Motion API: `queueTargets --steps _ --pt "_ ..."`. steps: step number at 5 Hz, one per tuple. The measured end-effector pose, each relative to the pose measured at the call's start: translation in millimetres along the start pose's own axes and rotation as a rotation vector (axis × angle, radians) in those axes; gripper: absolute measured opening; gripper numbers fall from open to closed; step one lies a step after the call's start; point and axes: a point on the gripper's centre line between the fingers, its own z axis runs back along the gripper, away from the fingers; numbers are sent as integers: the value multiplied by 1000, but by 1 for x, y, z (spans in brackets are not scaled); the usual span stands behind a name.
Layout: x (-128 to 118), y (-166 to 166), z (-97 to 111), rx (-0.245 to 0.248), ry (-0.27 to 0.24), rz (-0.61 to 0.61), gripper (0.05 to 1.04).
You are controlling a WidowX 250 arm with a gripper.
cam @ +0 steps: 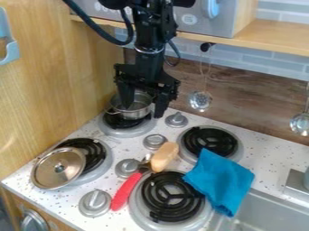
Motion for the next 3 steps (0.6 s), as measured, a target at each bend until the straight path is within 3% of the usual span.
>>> queueTargets --steps 1,2,3 --pt "-4 -2 -11 3 35 -3 1005" --pt "-5 -16 -15 -29 71 0 1005" --pt "-5 -44 -14 -52 66 -51 1005"
